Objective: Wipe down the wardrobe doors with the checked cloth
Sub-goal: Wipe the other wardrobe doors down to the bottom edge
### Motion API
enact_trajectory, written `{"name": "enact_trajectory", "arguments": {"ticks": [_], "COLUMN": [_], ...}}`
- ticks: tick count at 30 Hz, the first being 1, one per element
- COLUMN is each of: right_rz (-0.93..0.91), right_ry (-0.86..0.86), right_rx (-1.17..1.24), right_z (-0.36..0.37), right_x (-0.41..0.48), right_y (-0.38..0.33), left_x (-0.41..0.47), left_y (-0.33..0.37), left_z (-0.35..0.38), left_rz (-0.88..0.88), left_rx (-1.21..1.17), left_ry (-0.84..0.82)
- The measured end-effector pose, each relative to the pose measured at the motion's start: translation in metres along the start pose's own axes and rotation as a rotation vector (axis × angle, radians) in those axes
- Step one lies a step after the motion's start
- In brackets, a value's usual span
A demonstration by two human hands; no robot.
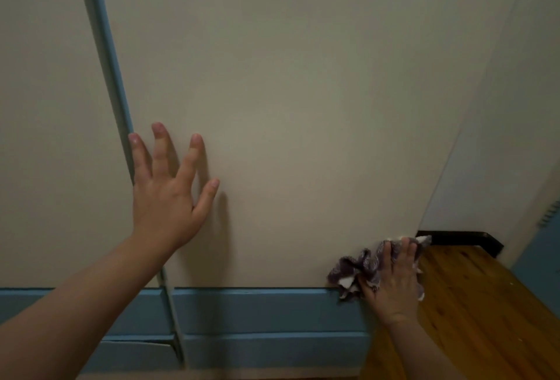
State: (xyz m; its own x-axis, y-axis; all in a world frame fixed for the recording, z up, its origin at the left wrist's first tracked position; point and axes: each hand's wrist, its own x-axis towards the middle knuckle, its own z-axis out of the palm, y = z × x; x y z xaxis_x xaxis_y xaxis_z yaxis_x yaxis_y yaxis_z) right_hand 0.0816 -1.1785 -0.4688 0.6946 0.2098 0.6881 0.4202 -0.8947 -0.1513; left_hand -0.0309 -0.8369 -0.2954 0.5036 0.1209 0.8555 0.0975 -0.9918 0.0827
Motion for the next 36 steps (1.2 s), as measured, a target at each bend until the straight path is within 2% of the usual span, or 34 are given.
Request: {"name": "enact_trajectory", "arguments": {"ticks": [6,11,17,21,24,28,31,34,36], "right_rz": [-0.005,-0.009,-0.272,-0.486,-0.683,-0.884,-0.94,-0.95,-0.954], "right_ry": [-0.084,-0.006,0.14,0.17,0.216,0.19,0.173,0.136,0.119], "right_rx": [-0.084,-0.058,-0.136,-0.263,-0.243,-0.233,-0.139,0.008,0.023], "right_z": [0.007,0.006,-0.007,0.0,0.006,0.012,0.012,0.014,0.017], "right_x": [-0.017,-0.003,0.047,0.052,0.056,0.07,0.083,0.087,0.084], "right_y": [0.002,-0.005,-0.047,-0.08,-0.114,-0.178,-0.231,-0.273,-0.291], "left_x": [0.002,0.002,0.001,0.001,0.0,-0.002,-0.006,-0.016,-0.025], "left_y": [-0.005,-0.005,-0.003,0.001,0.0,-0.007,-0.02,-0.032,-0.041], "left_z": [0.002,0.002,0.004,0.0,-0.005,-0.017,-0.025,-0.032,-0.039], "left_rz": [0.031,0.045,0.024,-0.012,0.003,-0.022,-0.014,-0.123,-0.156], "left_rx": [0.061,0.088,0.081,0.053,0.032,-0.055,-0.179,-0.332,-0.34], "left_ry": [0.003,0.02,-0.005,-0.053,-0.067,-0.147,-0.206,-0.269,-0.252]}}
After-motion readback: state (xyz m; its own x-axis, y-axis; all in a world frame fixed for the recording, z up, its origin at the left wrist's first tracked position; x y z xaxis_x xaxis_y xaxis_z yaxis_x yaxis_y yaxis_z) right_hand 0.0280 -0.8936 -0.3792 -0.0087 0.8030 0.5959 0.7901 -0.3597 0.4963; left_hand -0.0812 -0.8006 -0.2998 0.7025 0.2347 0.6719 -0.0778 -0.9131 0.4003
